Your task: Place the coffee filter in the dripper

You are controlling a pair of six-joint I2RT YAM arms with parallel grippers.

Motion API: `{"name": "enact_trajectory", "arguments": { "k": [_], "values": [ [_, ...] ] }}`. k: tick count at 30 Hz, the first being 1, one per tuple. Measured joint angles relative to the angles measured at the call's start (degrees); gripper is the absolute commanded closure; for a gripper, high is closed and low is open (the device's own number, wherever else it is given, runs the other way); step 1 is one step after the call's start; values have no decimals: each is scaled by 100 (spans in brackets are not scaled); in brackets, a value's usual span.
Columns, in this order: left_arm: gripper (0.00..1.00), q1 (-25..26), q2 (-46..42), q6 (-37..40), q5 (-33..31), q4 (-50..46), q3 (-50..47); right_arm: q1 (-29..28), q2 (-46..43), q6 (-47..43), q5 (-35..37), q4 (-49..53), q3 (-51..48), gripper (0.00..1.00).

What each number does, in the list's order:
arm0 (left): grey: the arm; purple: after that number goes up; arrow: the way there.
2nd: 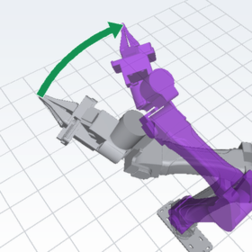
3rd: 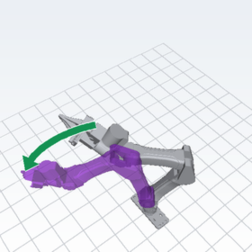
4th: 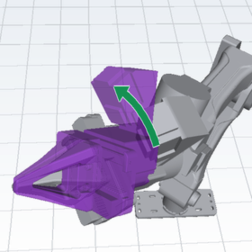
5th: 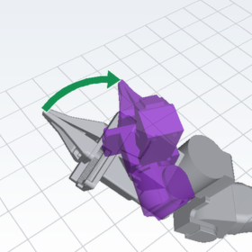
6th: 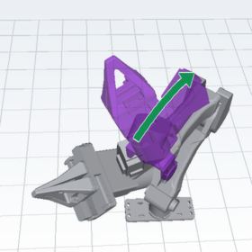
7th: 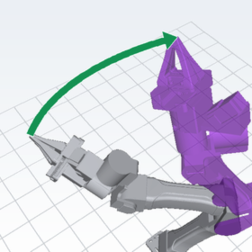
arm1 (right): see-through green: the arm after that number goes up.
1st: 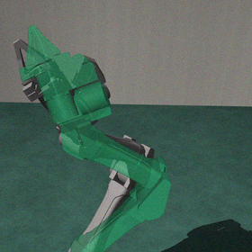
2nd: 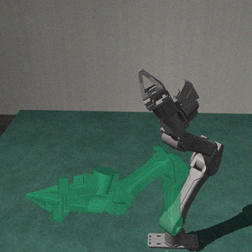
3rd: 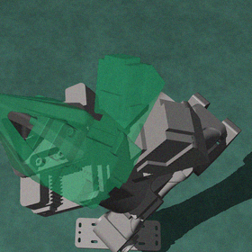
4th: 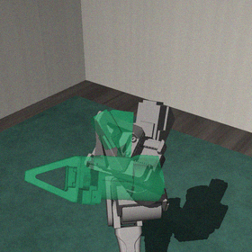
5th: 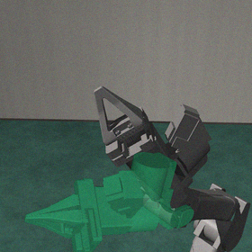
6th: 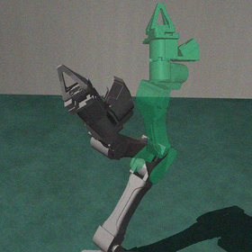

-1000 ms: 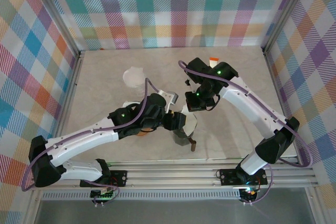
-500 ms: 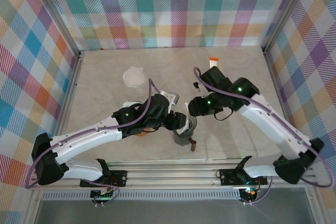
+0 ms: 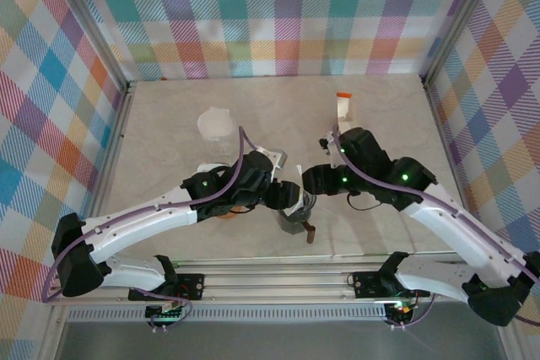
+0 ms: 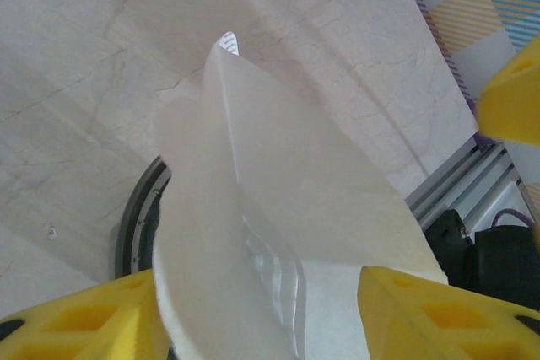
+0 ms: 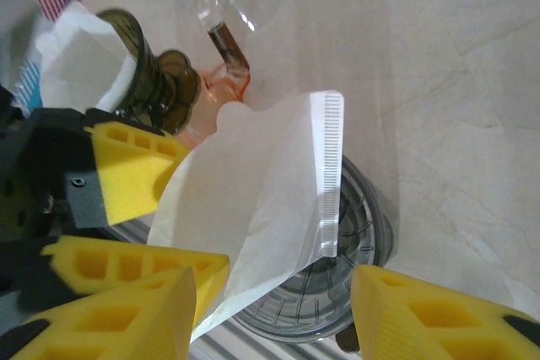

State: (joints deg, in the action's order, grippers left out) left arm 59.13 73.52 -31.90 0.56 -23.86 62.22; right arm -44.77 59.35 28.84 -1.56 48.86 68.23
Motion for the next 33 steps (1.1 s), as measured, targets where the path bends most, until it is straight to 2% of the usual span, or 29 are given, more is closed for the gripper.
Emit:
{"name": "enact_trajectory", "arguments": {
  "k": [11,18,24,33],
  "values": [
    [46,155,529,199,-219,-723,750,0,-933,439,352,-343,-1040,50],
    [41,404,809,393,-566,-1362,1154,0,-1082,527,404,-501,-1447,48],
    [39,415,807,426,-927,-1764,1274,0,-1305,546,415,-625,-1606,44],
    [39,415,678,426,-942,-1823,1307,-22,-994,474,81,-1049,-1565,39]
  ]
}}
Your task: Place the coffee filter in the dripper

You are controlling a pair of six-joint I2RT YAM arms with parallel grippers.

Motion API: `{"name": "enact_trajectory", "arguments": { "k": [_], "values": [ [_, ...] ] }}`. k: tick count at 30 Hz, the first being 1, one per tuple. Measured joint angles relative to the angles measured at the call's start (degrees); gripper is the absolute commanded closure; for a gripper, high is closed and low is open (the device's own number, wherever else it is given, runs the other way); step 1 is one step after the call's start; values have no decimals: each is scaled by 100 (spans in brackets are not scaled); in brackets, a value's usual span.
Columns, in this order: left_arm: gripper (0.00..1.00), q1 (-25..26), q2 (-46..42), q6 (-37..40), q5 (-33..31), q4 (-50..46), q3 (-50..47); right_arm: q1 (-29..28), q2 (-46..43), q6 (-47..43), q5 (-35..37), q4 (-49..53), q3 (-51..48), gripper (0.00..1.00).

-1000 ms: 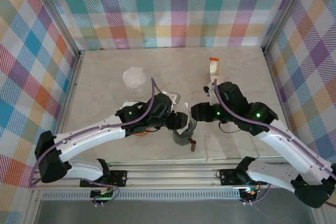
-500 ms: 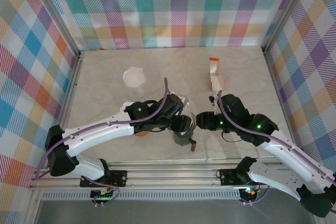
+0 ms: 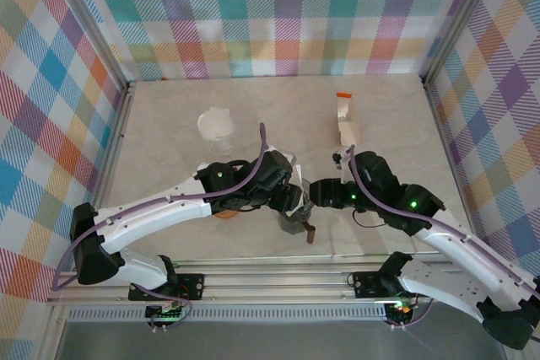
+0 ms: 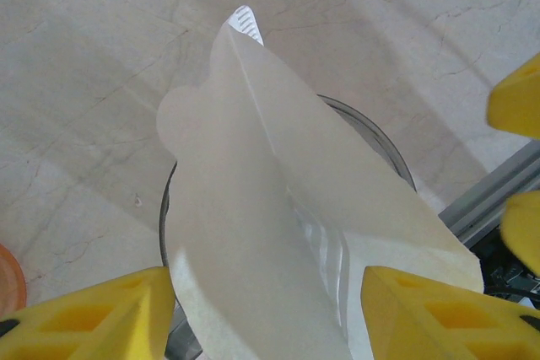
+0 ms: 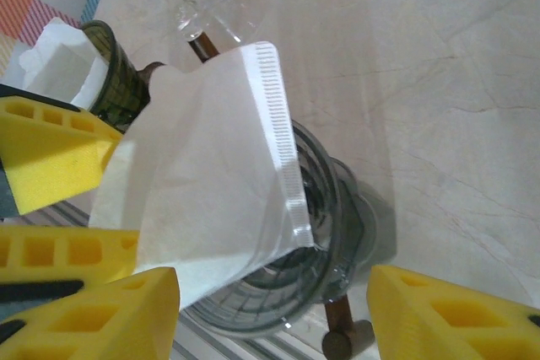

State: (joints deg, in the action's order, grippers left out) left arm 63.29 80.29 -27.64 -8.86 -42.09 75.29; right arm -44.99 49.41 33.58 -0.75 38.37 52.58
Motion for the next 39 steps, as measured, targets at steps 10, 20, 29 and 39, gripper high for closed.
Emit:
{"name": "enact_trajectory", "arguments": {
  "k": [10,20,29,39],
  "values": [
    [37,0,-179,-24,72,-46,0,-11,166,2,-144,-380,44,38],
    [35,2,-826,-195,-101,-286,-2,-37,184,-17,-151,-404,173,37],
    [27,0,-1862,-411,-629,-529,-149,-328,780,-216,-70,-304,627,40],
    [27,0,-1561,-448,-634,-560,-424,-688,1283,-492,555,299,946,75]
  ]
}}
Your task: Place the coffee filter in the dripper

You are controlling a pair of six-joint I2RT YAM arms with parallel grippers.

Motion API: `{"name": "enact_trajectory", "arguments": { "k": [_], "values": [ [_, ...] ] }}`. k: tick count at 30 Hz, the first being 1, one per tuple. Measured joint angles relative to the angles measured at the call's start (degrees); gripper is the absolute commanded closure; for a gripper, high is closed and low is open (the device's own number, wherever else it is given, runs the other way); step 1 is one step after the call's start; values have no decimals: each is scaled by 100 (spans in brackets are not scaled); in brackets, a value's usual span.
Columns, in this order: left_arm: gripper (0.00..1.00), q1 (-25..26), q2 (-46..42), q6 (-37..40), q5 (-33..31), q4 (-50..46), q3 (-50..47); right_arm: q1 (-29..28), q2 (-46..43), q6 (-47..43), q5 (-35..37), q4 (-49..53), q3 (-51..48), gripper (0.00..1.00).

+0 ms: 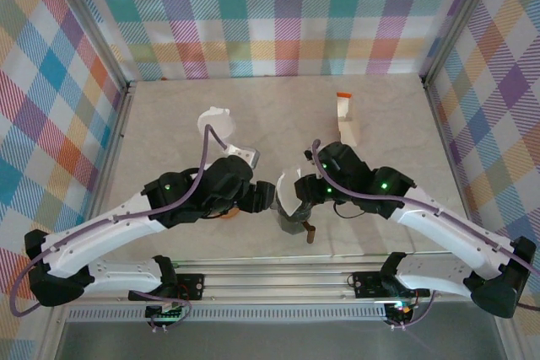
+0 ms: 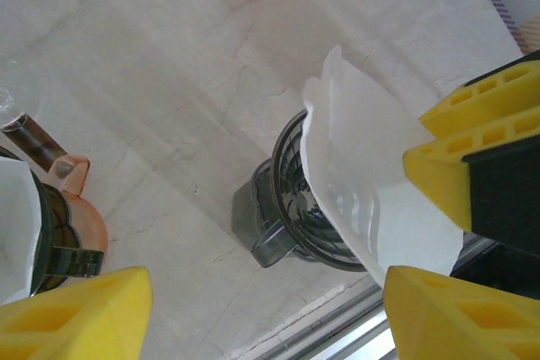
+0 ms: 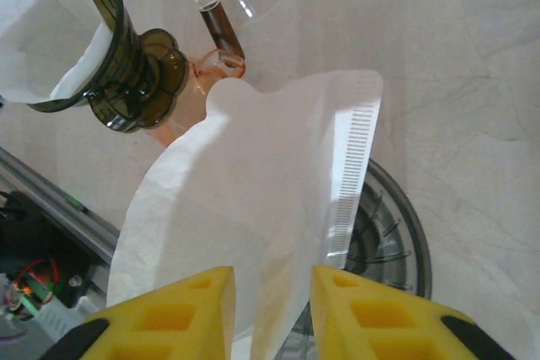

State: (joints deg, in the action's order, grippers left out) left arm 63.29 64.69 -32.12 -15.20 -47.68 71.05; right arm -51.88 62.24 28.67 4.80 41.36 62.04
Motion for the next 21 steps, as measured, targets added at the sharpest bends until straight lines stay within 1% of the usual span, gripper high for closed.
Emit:
{"name": "enact_trajectory", "arguments": {
  "k": [10,21],
  "values": [
    [25,0,151,0,116,179,-37,-175,422,-254,706,490,337,100],
    [22,-157,350,-2,507,619,-251,-452,988,-437,1438,949,691,100]
  ]
}}
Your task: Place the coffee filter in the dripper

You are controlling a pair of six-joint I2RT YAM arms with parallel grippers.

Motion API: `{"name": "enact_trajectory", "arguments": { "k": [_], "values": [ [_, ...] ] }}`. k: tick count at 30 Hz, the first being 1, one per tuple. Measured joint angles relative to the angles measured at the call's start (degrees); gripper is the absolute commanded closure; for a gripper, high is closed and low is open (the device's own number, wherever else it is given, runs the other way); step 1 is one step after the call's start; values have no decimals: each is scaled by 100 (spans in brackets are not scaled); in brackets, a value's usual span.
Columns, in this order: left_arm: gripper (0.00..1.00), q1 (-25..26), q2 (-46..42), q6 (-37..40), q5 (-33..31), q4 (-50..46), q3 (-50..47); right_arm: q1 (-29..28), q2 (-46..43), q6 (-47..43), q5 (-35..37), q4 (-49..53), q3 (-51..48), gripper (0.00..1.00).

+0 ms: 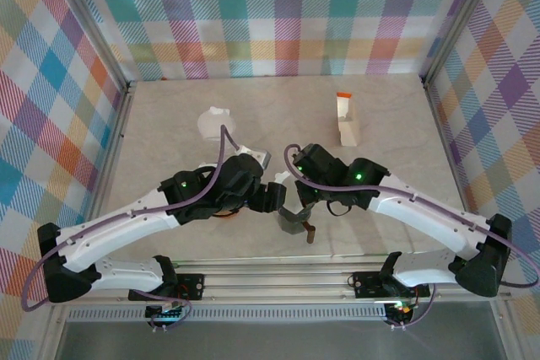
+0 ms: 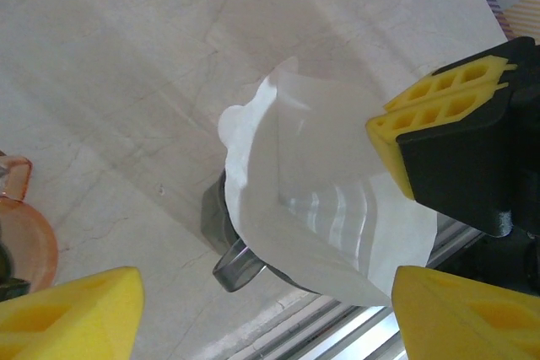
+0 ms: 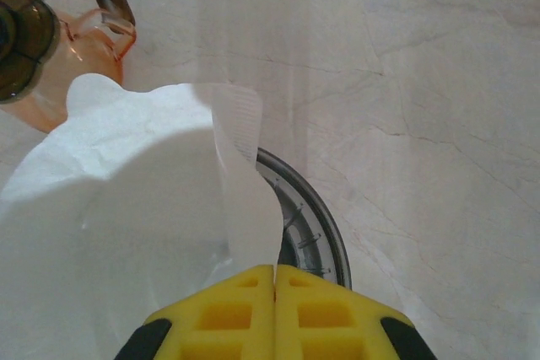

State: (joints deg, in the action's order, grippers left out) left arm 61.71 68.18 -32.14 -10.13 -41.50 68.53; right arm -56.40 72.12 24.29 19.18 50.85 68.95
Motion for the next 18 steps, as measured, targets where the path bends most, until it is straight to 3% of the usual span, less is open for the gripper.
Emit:
{"name": "enact_trajectory", "arguments": {
  "k": [18],
  "values": [
    [33,-149,553,-120,63,118,-175,-221,243,-42,402,136,17,98]
  ]
}}
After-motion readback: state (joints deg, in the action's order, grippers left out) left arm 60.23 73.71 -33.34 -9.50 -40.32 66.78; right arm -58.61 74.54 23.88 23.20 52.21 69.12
